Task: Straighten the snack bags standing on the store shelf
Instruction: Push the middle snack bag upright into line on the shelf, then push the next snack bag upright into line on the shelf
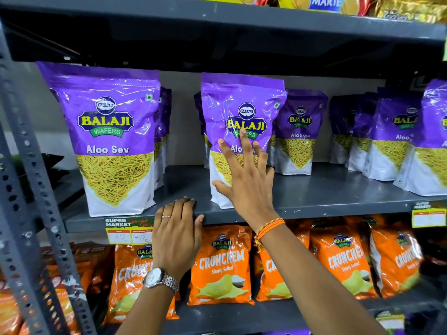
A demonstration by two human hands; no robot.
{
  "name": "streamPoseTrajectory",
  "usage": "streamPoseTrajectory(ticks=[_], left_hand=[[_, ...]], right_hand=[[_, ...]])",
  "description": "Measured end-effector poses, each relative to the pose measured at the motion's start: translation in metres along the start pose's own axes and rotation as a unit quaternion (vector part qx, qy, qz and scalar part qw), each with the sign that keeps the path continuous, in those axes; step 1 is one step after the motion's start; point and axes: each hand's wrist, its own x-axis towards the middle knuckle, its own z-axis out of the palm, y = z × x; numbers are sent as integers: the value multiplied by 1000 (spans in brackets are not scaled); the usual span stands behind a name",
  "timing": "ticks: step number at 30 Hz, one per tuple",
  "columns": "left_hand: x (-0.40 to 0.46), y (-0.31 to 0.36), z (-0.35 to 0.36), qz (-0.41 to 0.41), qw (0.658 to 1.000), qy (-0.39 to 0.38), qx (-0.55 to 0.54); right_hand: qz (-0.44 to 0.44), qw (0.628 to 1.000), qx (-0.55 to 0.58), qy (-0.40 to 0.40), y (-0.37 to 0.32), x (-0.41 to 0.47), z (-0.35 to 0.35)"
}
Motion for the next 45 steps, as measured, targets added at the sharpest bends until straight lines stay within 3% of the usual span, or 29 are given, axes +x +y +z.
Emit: streamPoseTrajectory(ticks=[12,17,20,29,35,38,45], left_hand=[[0,4,0,-17,1000,3,-18],[-4,37,0,-51,992,83,-81],[-5,84,4,-28,987,125,-96],[28,191,29,50,987,99,-114],[24,208,64,77,993,50,-79],[21,207,78,75,993,73,-48],[20,206,92,63,992,109,8]], right_hand=[[-49,999,3,18,18,-1,-4],[-48,987,90,125,80,15,-22],[-7,982,116,152,123,27,-23],[52,989,75,116,222,58,5],[67,996,53,6,243,87,41],[65,996,38,-40,249,99,64],[68,996,13,-52,256,110,103]])
